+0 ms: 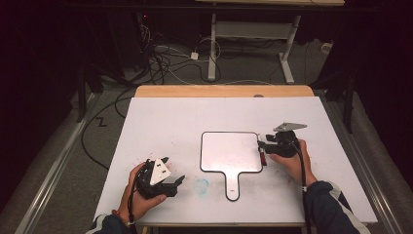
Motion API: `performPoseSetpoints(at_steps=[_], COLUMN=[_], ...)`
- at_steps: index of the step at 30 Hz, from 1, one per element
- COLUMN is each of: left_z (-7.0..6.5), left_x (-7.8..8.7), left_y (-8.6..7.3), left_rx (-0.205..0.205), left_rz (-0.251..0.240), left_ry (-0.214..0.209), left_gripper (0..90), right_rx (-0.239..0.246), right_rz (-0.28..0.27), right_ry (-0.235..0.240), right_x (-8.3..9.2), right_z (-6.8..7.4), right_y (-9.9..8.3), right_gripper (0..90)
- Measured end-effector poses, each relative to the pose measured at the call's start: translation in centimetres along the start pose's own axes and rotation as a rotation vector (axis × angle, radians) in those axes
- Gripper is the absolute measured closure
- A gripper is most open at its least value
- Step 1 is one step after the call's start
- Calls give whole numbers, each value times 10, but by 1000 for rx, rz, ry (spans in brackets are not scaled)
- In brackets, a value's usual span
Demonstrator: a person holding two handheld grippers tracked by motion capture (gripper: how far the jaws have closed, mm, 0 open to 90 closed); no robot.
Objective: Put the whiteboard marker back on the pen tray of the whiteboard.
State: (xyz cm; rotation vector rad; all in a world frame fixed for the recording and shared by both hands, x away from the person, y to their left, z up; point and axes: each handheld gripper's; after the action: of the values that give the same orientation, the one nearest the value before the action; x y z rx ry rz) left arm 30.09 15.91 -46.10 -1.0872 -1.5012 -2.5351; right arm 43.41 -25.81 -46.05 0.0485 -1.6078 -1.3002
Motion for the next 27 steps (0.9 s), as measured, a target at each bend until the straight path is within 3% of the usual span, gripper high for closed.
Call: performPoseSetpoints(at_steps=[9,14,16,19,23,27], left_z=[-1,0,0,1,3,7], left_x=[-3,-2,-2,-3,-4,-5], left_y=[2,2,2,2,0,-2], left_rx=[-17,-12,-14,-14,-15,-5], left_rz=[-5,-15,-15,-10,-2,12], left_ry=[-5,-1,1,4,12,20], left_gripper=[200,200,194,189,189,189], right_rx=[3,13,48,150,240,271], right_rz=[30,-34,-66,-126,-199,-255], right_ry=[18,36,36,13,-20,-71], right_x=[-1,11,22,40,66,86], right_z=[0,1,5,15,28,37], right_y=[-6,-6,-7,-10,-20,-32], right_gripper=[478,429,411,384,343,267])
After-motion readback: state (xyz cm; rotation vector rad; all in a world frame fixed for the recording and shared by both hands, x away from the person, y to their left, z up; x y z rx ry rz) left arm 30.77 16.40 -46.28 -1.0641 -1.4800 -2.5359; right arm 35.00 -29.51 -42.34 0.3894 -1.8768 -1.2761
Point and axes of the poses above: each handheld gripper's, and its own axes: x roughly backward along the jaws, y roughly out of its top, z roughly to its left, and after that the axes turned 11 degrees about y, right-handed
